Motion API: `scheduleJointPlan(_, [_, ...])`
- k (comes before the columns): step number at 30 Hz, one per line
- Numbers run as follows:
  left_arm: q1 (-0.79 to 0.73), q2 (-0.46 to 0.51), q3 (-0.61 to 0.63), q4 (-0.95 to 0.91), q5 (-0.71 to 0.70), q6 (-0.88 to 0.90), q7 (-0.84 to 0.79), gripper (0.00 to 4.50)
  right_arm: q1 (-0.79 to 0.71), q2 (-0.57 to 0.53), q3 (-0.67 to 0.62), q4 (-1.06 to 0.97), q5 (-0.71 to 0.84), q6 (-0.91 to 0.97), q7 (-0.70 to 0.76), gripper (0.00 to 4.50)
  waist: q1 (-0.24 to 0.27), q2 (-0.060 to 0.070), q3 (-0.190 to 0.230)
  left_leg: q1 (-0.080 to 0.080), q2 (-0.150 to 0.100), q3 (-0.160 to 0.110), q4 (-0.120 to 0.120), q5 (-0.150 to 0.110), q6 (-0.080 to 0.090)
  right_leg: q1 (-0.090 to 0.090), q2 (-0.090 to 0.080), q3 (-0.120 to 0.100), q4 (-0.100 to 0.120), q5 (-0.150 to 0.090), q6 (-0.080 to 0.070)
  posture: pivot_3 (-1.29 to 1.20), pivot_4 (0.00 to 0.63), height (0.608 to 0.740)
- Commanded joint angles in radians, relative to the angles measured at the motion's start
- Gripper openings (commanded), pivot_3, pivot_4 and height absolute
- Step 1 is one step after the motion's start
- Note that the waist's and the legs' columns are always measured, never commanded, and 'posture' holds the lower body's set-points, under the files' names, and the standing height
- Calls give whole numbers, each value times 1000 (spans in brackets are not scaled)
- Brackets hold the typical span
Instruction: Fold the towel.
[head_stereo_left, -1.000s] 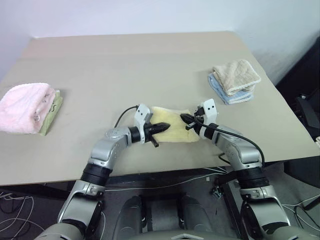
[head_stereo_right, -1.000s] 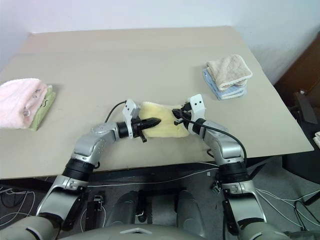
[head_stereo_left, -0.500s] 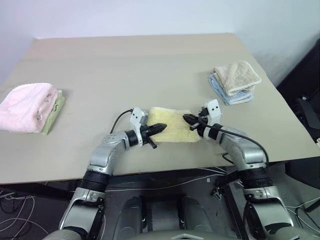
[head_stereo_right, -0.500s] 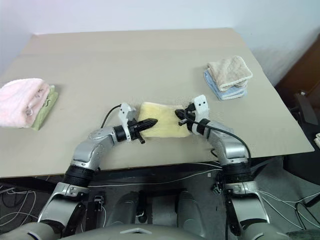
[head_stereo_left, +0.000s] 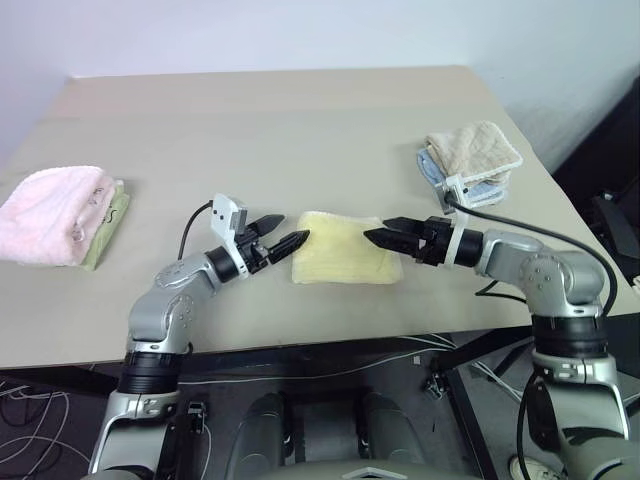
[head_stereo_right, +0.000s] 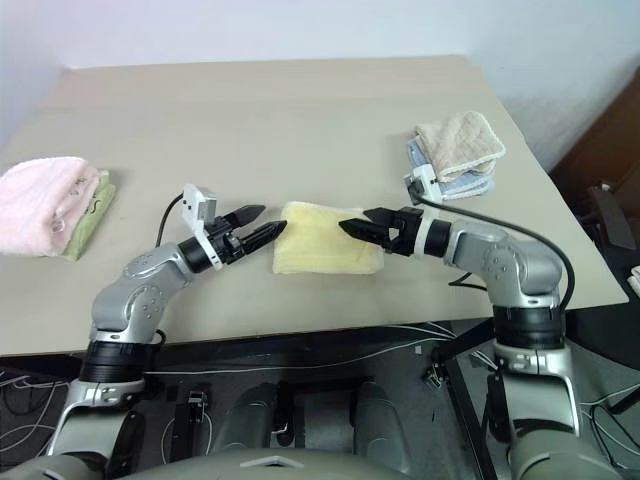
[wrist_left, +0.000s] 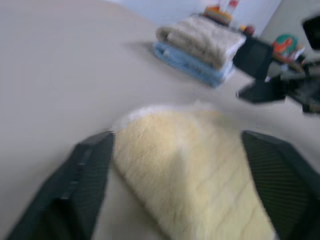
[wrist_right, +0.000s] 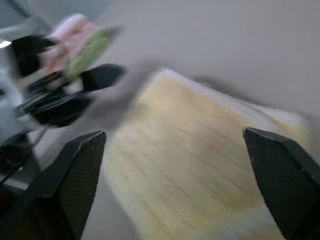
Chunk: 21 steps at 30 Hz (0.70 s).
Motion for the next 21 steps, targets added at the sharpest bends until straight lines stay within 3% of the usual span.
scheduleJointPlan(1, [34, 19, 6, -69, 3, -6, 9, 4482, -43, -37, -19, 112, -4, 56, 13, 4500, 3, 0, 0, 0, 0, 0, -1, 0, 0, 0, 0, 0, -1, 0, 0, 0, 150, 740])
scheduleJointPlan(7, [96, 43, -5, -99, 30, -33, 17, 4482, -80, -45, 45, 248, -18, 127, 84, 4500, 0, 0, 0, -2, -1, 1, -2, 0, 0, -2, -1, 0, -2, 0, -1, 0, 150, 740])
scheduleJointPlan(13, [85, 25, -10, -85, 47, -51, 43, 4482, -106, 25, 77, 269, 16, 227, 137, 4500, -4, 0, 0, -1, 0, 0, -2, 0, 0, -2, -1, 0, -2, 0, -1, 0, 150, 740])
scheduleJointPlan(21, [89, 21, -27, -70, 72, -77, 34, 4482, -180, 102, 95, 403, -42, 208, 133, 4500, -33, 0, 0, 0, 2, 1, -2, 0, 0, -1, 1, 0, 0, 0, -1, 0, 150, 740])
